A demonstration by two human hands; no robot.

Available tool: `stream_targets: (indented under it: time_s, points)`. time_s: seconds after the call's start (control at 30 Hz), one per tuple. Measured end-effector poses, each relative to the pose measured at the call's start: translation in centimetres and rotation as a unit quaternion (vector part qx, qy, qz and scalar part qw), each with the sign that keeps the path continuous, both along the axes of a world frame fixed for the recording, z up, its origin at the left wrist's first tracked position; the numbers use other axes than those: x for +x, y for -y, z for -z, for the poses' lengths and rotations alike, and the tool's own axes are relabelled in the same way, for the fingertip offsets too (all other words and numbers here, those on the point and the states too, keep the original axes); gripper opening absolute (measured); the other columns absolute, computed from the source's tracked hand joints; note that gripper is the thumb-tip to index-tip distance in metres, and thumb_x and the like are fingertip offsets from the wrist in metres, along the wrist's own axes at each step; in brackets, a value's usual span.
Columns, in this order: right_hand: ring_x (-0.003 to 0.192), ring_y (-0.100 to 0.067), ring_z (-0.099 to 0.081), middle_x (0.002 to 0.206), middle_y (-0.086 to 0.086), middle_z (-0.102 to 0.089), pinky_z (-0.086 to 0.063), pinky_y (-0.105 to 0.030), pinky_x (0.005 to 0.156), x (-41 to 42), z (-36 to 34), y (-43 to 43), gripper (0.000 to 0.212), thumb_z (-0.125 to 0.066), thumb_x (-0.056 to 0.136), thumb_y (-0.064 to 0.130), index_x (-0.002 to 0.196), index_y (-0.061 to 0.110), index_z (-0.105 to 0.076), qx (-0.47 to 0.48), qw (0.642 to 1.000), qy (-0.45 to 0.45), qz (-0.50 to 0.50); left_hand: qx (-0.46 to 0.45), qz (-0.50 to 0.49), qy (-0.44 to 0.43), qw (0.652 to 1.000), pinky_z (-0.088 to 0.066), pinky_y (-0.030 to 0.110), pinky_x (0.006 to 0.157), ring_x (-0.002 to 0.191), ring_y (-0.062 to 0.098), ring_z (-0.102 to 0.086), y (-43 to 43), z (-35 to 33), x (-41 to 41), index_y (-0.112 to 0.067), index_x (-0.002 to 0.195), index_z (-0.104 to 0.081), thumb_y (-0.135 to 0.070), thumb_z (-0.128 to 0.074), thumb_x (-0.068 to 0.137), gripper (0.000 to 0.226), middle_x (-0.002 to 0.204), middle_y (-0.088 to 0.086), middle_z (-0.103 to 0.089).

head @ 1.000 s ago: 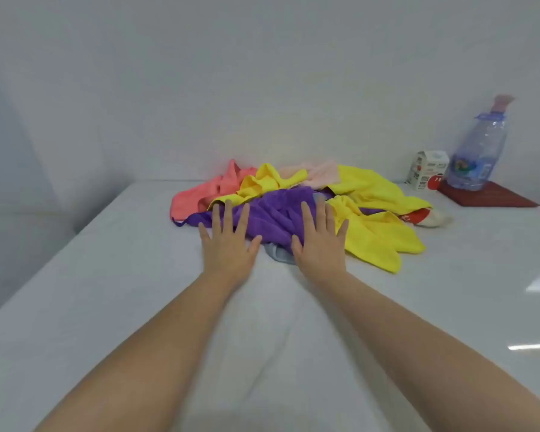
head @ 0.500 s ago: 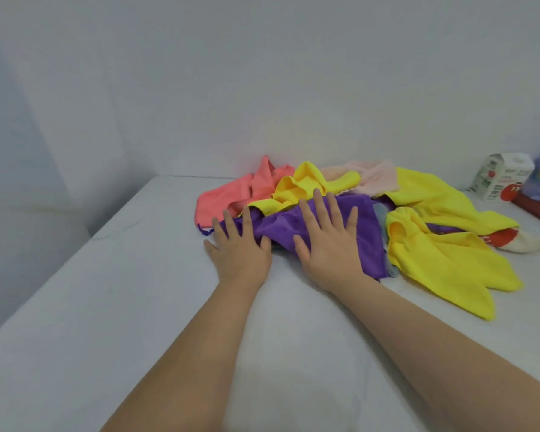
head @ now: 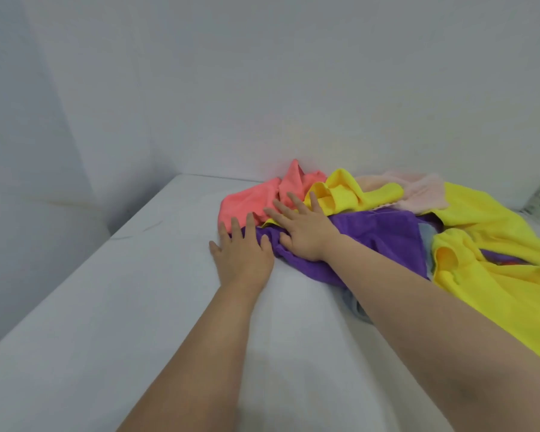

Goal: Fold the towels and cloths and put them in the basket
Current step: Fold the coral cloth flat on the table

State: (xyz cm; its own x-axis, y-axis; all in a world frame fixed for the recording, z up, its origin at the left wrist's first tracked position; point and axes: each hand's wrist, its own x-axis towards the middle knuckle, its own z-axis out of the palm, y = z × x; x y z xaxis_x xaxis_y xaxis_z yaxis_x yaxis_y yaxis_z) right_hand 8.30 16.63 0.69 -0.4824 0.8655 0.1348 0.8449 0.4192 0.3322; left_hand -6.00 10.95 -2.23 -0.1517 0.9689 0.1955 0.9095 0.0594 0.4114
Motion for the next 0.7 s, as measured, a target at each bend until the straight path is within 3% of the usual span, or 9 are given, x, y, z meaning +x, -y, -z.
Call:
stream_targets:
  time_s: [0.17, 0.27, 0.4, 0.57, 0.7]
  points:
    - [0.147, -0.023, -0.004, 0.159, 0.005, -0.015, 0.006, -0.055, 0.114, -0.1, -0.1, -0.1, 0.055, -0.018, 0.098, 0.045, 0.151, 0.032, -0.011, -0.085, 0.996, -0.004, 0.038, -0.018, 0.021, -0.033, 0.999, -0.013, 0.052, 0.114, 0.145, 0.025, -0.011, -0.1, 0.3, 0.0, -0.024, 0.151, -0.01, -0.04, -0.021, 0.1, 0.055, 0.156, 0.005, -0.02]
    - [0.147, -0.024, -0.008, 0.158, 0.003, -0.018, 0.003, -0.055, 0.115, 0.6, -0.1, 0.6, 0.055, -0.019, 0.098, 0.045, 0.151, 0.031, -0.015, -0.089, 0.993, -0.024, 0.073, 0.006, 0.072, -0.031, 0.997, -0.01, 0.049, 0.115, 0.146, 0.025, -0.005, 0.3, -0.1, 0.2, -0.025, 0.152, -0.009, -0.041, -0.023, 0.101, 0.055, 0.159, 0.003, -0.012]
    - [0.146, -0.023, -0.009, 0.158, 0.002, -0.02, 0.001, -0.057, 0.114, 2.6, 0.1, 2.4, 0.056, -0.019, 0.097, 0.045, 0.15, 0.029, -0.019, -0.067, 0.991, -0.024, 0.111, 0.053, 0.174, -0.095, 0.979, -0.004, 0.047, 0.117, 0.147, 0.022, 0.002, 1.0, -0.4, 1.1, -0.027, 0.152, -0.007, -0.043, -0.026, 0.1, 0.057, 0.16, 0.002, -0.006]
    - [0.146, -0.017, -0.012, 0.156, 0.005, -0.024, -0.013, -0.047, 0.112, 8.2, 0.3, 6.0, 0.054, -0.021, 0.096, 0.043, 0.149, 0.03, -0.022, -0.036, 0.986, -0.047, 0.158, 0.057, 0.175, -0.108, 0.977, 0.003, 0.049, 0.115, 0.146, 0.021, 0.011, 2.0, -0.4, 3.5, -0.029, 0.152, 0.001, -0.049, -0.021, 0.099, 0.06, 0.16, 0.002, 0.004]
    - [0.144, -0.016, -0.018, 0.154, 0.006, -0.028, -0.02, -0.043, 0.11, 13.7, 0.3, 9.5, 0.054, -0.022, 0.097, 0.041, 0.149, 0.031, -0.02, -0.031, 0.979, -0.053, 0.193, 0.085, 0.196, -0.118, 0.97, 0.004, 0.05, 0.115, 0.147, 0.023, 0.008, 4.2, -0.6, 8.7, -0.027, 0.152, -0.007, -0.061, 0.001, 0.086, 0.075, 0.16, 0.004, -0.001]
